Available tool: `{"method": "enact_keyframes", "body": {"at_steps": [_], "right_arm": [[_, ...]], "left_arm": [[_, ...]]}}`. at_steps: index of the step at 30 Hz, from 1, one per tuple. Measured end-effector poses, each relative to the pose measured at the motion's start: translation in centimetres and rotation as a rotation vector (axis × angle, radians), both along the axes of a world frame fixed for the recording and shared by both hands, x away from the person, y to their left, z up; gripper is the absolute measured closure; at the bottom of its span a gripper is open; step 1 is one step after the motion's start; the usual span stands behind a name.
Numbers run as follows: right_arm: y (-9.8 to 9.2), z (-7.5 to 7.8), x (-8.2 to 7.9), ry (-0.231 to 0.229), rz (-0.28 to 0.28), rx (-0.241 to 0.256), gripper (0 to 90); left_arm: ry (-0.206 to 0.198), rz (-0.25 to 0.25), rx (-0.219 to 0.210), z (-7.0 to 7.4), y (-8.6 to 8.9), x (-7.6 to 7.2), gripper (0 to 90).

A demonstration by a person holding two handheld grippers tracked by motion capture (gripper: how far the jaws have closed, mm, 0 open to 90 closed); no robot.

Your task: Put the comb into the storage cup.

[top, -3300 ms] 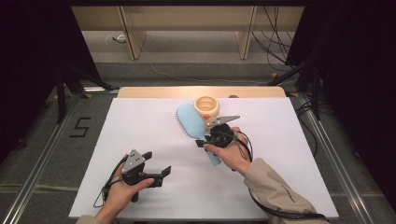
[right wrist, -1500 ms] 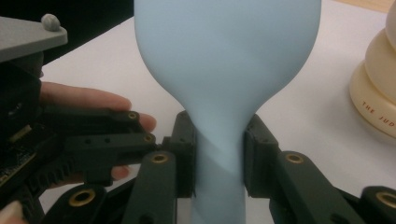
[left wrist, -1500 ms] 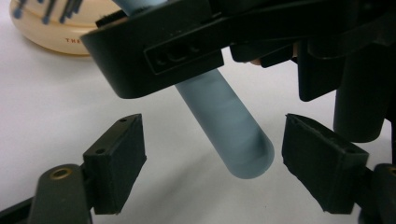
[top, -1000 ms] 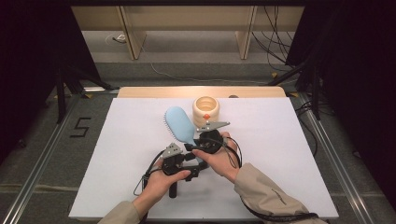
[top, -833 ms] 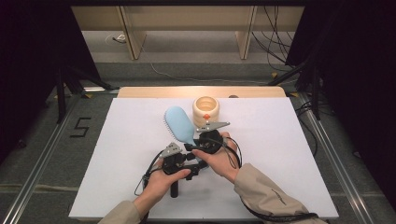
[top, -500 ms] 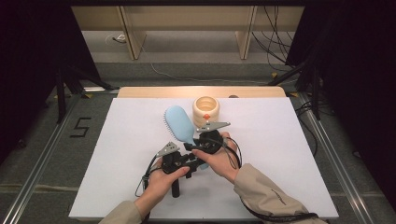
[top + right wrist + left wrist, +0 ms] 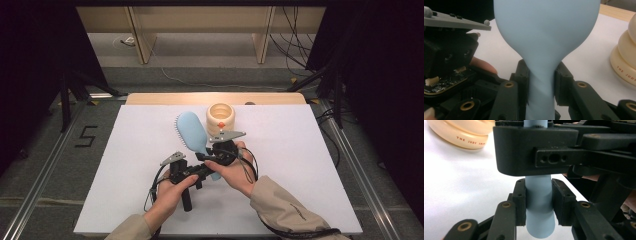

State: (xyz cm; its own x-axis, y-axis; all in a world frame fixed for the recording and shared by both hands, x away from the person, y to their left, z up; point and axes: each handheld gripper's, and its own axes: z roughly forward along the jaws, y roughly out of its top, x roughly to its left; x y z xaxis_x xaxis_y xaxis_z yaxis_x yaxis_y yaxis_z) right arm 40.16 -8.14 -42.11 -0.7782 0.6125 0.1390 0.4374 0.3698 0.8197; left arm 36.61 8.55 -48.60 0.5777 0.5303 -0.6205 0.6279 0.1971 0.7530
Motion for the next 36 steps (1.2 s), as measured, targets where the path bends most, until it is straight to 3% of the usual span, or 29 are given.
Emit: {"method": "enact_keyframes", "body": {"at_steps": [5,20,31,36], "right_arm": [[0.1,0.2,-0.1,-0.018,0.006,-0.002,68.9],[-0.1,0.4,0.1,-0.012,0.009,-0.001,62.6],[-0.3,1.0,0.4,0.023,-0.009,-0.005,22.2],[-0.5,1.3,0.5,0.03,-0.003,-0.004,15.1]], "left_arm": [[-0.002,-0.009,-0.023,0.0,0.1,0.0,66.3],[0.0,-0.037,-0.057,0.1,-0.1,0.0,66.3],[-0.005,-0.032,-0.047,0.0,0.1,0.0,66.3],[-0.008,-0.031,-0.045,0.0,0.1,0.1,66.4]]}}
